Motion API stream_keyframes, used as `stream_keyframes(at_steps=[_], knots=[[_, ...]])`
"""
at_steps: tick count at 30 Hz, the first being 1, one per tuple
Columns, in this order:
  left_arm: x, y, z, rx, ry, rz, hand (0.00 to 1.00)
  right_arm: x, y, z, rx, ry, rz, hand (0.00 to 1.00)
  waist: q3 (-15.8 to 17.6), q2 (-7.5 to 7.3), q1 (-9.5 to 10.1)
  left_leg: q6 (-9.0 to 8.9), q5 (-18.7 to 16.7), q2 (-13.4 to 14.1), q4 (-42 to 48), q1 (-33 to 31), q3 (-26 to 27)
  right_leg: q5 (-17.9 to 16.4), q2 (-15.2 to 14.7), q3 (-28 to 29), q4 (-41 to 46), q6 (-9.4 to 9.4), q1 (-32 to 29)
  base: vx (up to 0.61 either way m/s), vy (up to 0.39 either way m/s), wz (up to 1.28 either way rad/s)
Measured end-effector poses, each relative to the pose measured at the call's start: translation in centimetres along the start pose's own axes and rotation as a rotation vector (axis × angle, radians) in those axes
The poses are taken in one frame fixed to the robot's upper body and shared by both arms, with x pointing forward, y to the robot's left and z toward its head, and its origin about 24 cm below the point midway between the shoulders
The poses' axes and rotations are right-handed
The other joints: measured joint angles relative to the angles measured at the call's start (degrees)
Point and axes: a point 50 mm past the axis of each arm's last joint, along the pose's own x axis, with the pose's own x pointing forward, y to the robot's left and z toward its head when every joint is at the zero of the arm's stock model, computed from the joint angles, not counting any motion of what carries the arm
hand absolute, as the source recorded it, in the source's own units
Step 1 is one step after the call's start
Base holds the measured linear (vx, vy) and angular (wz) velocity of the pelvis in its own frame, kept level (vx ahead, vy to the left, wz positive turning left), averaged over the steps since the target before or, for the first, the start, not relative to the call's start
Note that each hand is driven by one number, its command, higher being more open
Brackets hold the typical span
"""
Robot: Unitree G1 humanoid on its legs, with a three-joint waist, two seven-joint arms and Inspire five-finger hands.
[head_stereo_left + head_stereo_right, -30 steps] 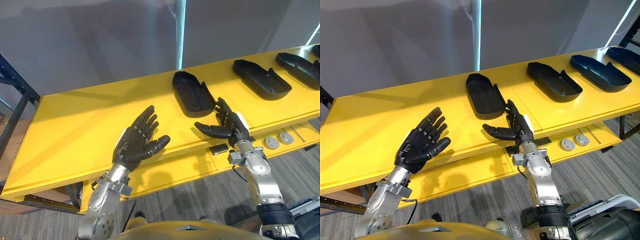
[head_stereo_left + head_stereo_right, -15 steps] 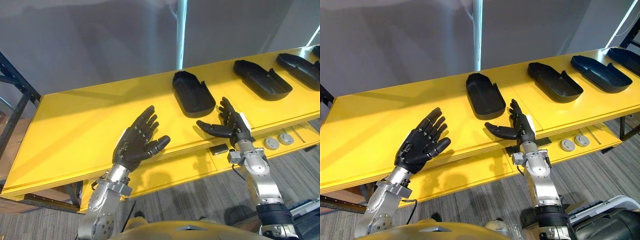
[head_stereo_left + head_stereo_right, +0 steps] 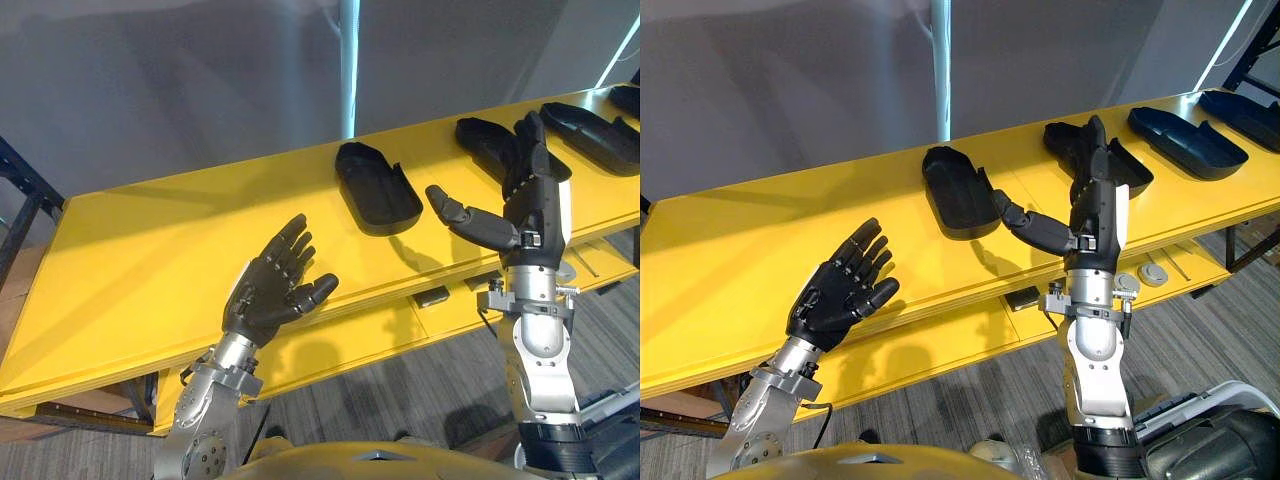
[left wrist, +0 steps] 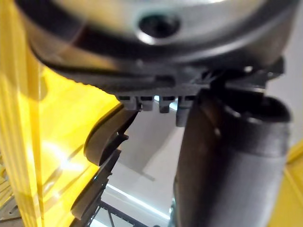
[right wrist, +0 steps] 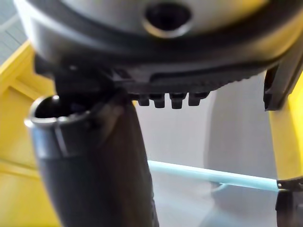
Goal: Walk over and take three plastic housings, then place them on the shelf
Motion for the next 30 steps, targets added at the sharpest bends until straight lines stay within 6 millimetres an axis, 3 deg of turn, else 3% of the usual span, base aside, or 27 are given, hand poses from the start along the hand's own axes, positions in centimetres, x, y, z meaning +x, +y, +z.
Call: stream_keyframes(at_steps=[5,11,15,17,22,23,25,28,30], knots=[[1.4,-0.6,1.0,0.020,-0.061,-0.070,1.00,-1.6,-0.3,-1.6,0.012,0.123,-0.078,1.00,-0.14,0.06,-0.53,-0.19,-0.16,0.11,-0.05,0.09,1.13,0.10,0.12,1.01,0.10,0.00,-0.68,0.03,0.007,-0.10],[2.6,-2.4,2.0,0.025,-0.113,-0.196,1.00,-3.4,-1.6,-2.7,-0.026,0.230,-0.161,1.00,-0.30,-0.03,-1.61,-0.74,-2.20,0.20,0.42,3.13,7.95,0.82,0.50,7.83,0.13,0.16,-2.51,0.03,0.031,-0.59],[3.7,-3.0,2.7,0.034,-0.146,-0.229,1.00,-4.6,-3.6,-3.0,-0.053,0.279,-0.238,1.00,-0.15,-0.47,-4.37,-0.84,-3.34,0.15,1.48,3.20,12.24,2.00,0.83,12.35,-0.01,0.22,-5.17,0.03,0.030,-0.60],[4.1,-3.3,2.8,0.031,-0.153,-0.231,1.00,-6.4,-4.9,-3.4,-0.062,0.335,-0.288,1.00,-0.11,-0.65,-5.49,-0.76,-4.64,0.26,2.72,3.08,13.58,2.20,1.07,14.36,0.07,0.25,-6.17,0.01,0.016,-0.42],[4.3,-3.6,2.5,0.018,-0.150,-0.210,1.00,-8.4,-4.5,-4.0,-0.008,0.410,-0.300,1.00,0.02,-0.81,-6.11,-0.34,-8.78,0.69,8.01,0.16,14.07,2.91,1.19,17.54,-0.04,0.38,-9.16,-0.01,0.010,-0.35],[4.3,-3.6,2.4,0.018,-0.152,-0.203,1.00,-8.4,-4.2,-4.1,0.000,0.410,-0.280,1.00,0.02,-0.78,-6.02,-0.12,-9.94,0.62,9.67,-1.21,12.32,3.16,1.20,17.91,-0.09,0.27,-9.86,-0.06,0.006,-0.30],[4.1,-3.1,2.5,0.021,-0.165,-0.158,1.00,-7.9,-2.9,-4.0,0.035,0.386,-0.211,1.00,0.27,-0.25,-3.92,1.40,-15.67,-2.03,15.83,-5.33,-0.84,3.92,2.09,20.65,-0.32,-0.09,-11.15,-0.07,0.042,-0.57],[2.6,-1.2,3.1,0.043,-0.196,-0.040,1.00,-5.7,-0.1,-3.6,0.099,0.309,-0.088,1.00,0.37,0.51,-0.65,3.10,-21.21,-5.82,21.19,-7.16,-14.59,5.01,4.03,26.07,-1.38,-0.37,-12.22,-0.07,0.110,-0.96],[1.9,-0.3,3.6,0.056,-0.216,0.018,1.00,-4.0,1.3,-3.5,0.112,0.254,-0.017,1.00,0.66,0.54,0.30,3.80,-22.22,-6.88,22.32,-8.17,-15.27,5.72,3.82,27.91,-1.83,0.16,-13.32,-0.06,0.119,-0.54]])
